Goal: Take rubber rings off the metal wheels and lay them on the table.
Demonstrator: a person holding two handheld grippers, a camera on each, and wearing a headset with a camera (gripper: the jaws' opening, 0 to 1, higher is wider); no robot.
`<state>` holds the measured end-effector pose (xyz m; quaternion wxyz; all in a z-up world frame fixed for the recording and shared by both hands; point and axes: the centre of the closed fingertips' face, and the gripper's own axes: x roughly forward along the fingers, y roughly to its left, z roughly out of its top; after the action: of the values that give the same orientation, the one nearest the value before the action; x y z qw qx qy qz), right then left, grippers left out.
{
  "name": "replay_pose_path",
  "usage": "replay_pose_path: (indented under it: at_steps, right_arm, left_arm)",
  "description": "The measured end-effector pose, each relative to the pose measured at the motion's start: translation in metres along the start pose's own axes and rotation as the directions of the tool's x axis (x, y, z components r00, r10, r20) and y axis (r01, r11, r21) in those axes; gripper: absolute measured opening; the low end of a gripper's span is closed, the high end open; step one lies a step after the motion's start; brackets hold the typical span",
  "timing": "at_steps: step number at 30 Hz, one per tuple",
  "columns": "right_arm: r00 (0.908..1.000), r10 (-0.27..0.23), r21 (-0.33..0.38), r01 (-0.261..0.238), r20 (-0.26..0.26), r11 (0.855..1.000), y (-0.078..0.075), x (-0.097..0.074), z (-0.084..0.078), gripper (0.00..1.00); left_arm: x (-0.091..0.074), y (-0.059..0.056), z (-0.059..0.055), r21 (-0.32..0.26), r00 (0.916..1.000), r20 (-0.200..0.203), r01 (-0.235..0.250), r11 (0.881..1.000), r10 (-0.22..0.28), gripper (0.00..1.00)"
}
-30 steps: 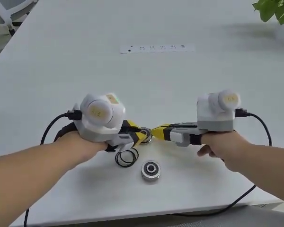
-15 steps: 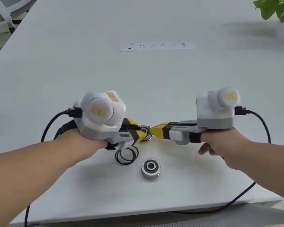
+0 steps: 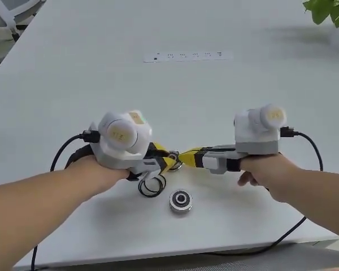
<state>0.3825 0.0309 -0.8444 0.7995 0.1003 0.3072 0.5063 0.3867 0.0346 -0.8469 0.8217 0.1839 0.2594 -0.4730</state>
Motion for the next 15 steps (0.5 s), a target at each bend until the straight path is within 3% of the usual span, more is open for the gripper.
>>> replay_pose_path:
  at_steps: [15]
  right_arm:
    - [1.0,-0.001,0.001,0.001,0.003,1.0,-0.0041,0.0039,0.0015,0.0]
  left_arm:
    - [0.0011,0.0011,-0.0008,-0.007,0.9999,0.0,-0.015,1.0,0.015,0.11]
